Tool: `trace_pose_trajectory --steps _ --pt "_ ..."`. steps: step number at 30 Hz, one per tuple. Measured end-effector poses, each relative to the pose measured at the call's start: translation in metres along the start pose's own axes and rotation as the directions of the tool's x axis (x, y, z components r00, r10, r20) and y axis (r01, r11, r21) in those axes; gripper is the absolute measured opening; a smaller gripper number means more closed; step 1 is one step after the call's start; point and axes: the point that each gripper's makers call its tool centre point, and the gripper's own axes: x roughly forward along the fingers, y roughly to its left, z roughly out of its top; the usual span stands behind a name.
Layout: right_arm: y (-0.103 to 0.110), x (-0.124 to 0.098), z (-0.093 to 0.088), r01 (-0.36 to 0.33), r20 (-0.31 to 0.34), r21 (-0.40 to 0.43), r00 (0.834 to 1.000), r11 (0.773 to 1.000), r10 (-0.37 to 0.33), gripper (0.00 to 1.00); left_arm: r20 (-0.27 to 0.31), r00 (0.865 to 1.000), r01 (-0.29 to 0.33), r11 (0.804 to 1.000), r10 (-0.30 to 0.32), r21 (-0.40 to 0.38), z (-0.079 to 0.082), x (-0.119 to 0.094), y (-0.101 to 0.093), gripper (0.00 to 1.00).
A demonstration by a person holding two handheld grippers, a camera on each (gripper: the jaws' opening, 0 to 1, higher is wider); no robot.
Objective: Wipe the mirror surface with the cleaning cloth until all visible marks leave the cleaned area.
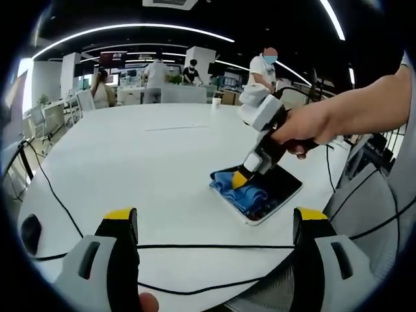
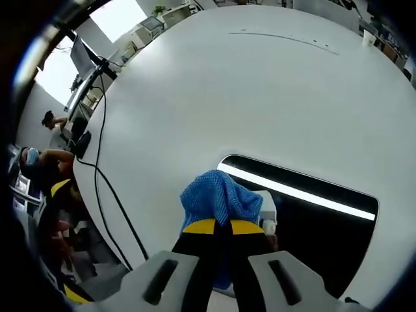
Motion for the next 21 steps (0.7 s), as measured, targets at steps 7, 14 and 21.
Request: trace_pose_trajectory --steps 7,14,21 --pt "0.001 0.0 -0.001 -0.001 0.002 -0.024 1.0 1.0 0.001 0.0 0.0 1.0 -0.002 1.0 0.002 0.006 0.001 -0.002 -0.001 0.99" --pt "-0.004 -0.004 -0.004 -0.005 0.002 -0.031 1.0 1.0 0.005 0.0 -0.001 1.0 0.001 1.0 -0.001 0.012 0.003 -0.001 -0.004 0.99" --pt "-0.013 -0.007 -0.008 -0.011 -0.001 -0.03 1.0 0.999 0.011 0.0 -0.019 0.999 0.029 0.998 -0.028 0.053 0.002 0.005 -0.012 0.99"
